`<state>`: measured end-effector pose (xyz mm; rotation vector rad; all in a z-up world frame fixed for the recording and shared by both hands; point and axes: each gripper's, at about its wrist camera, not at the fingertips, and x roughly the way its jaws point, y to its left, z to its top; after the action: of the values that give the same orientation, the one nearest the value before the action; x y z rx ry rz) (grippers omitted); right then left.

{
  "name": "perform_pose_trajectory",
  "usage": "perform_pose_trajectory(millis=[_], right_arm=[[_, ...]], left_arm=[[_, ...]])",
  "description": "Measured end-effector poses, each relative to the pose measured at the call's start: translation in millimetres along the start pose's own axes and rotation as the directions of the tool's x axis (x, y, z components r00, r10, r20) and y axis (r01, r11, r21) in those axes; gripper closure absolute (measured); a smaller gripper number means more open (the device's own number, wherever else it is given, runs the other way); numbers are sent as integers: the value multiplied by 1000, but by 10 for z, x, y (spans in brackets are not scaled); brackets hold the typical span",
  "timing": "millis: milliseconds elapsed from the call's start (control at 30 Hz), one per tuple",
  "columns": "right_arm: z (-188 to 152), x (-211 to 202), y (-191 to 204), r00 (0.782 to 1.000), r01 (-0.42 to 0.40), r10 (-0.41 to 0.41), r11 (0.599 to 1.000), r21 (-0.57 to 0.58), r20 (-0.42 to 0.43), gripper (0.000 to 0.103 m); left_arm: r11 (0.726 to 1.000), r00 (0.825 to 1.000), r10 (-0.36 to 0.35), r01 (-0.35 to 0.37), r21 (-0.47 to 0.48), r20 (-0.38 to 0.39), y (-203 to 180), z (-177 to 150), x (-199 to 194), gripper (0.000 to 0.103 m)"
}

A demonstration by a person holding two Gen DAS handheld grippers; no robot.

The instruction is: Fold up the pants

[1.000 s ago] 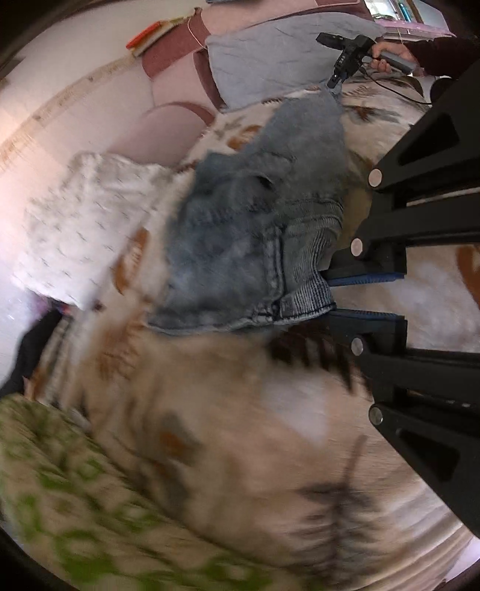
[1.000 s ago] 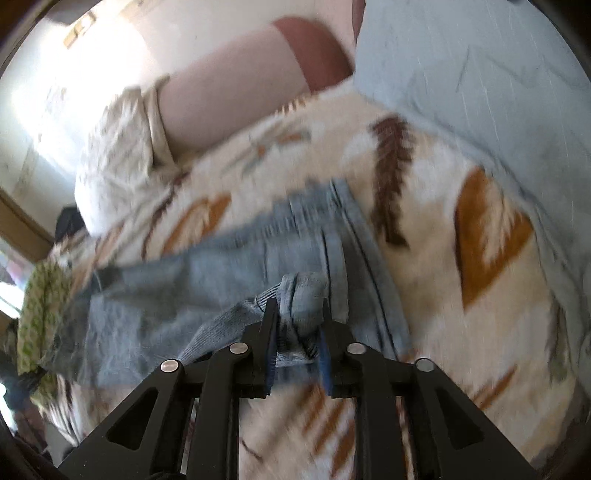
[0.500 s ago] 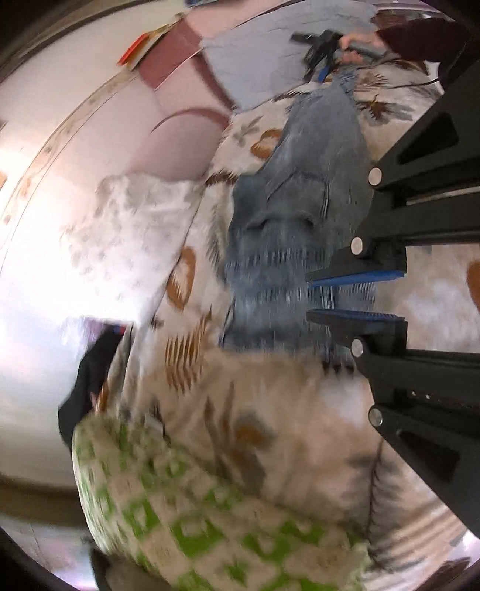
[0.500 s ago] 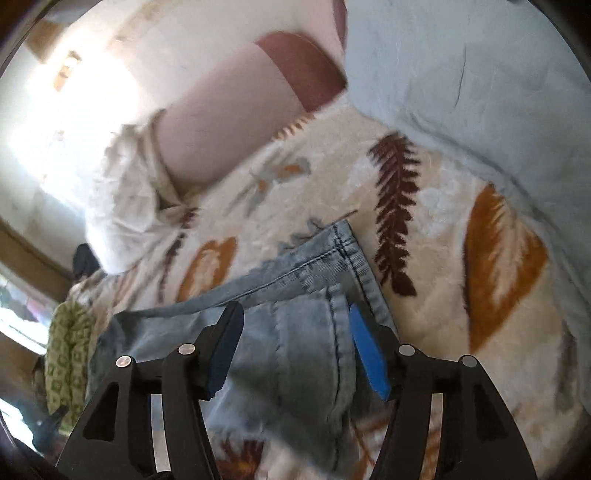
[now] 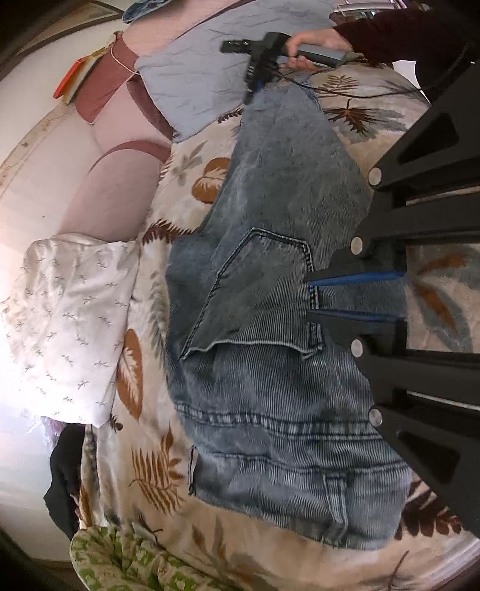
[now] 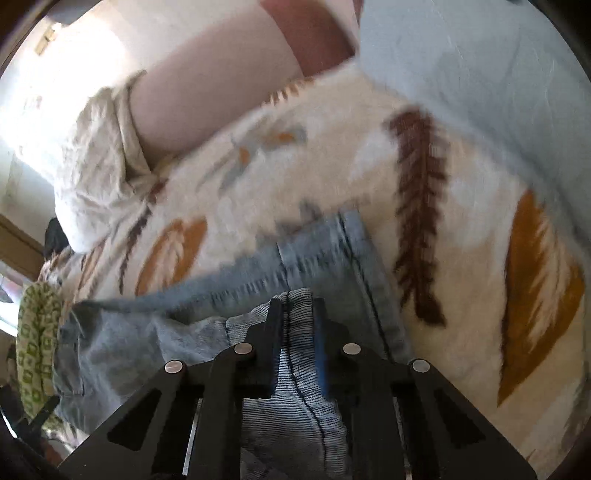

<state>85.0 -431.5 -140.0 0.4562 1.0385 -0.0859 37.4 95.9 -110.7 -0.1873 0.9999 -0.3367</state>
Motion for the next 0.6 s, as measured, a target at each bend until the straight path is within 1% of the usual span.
perform_pose_trajectory(millis=[33, 133, 233, 300, 333, 400, 500, 533, 567, 600], right_arm=[[60, -55, 24, 999, 7, -6, 1000, -6, 44, 89], [227, -114, -6, 991, 24, -27, 999, 21, 131, 90], [351, -49, -63, 983, 41, -48, 998, 44, 179, 90], [406, 48, -70, 981, 64, -72, 997, 46, 182, 91], [426, 122, -56, 975, 118, -121, 993, 31, 184, 94], [436, 233, -56, 953, 231, -227, 973, 6, 200, 94], [410, 382, -242, 969, 217, -221, 975, 52, 113, 94], [389, 348, -244, 966, 230, -235, 971, 60, 107, 92], [362, 284, -201, 961, 246, -250, 968, 50, 119, 90], [339, 152, -83, 958, 245, -246, 969, 20, 151, 90]], left_arm=[[1000, 1000, 4, -4, -1, -5, -1, 8, 23, 88], [1000, 1000, 21, -21, -1, -4, -13, 49, 100, 88], [999, 1000, 25, -25, -23, 2, 17, 83, 164, 87], [999, 1000, 30, -30, -31, 3, 29, 79, 194, 84], [999, 1000, 31, -31, -32, 4, 29, 75, 205, 84], [999, 999, 40, -40, -23, 8, 8, 54, 206, 82], [999, 998, 53, -52, -11, 25, -19, 29, 160, 81], [998, 998, 57, -57, -12, 35, -16, 28, 138, 79], [998, 997, 65, -64, -16, 49, -1, 18, 109, 74], [997, 995, 73, -72, -20, 65, 18, 6, 82, 71]])
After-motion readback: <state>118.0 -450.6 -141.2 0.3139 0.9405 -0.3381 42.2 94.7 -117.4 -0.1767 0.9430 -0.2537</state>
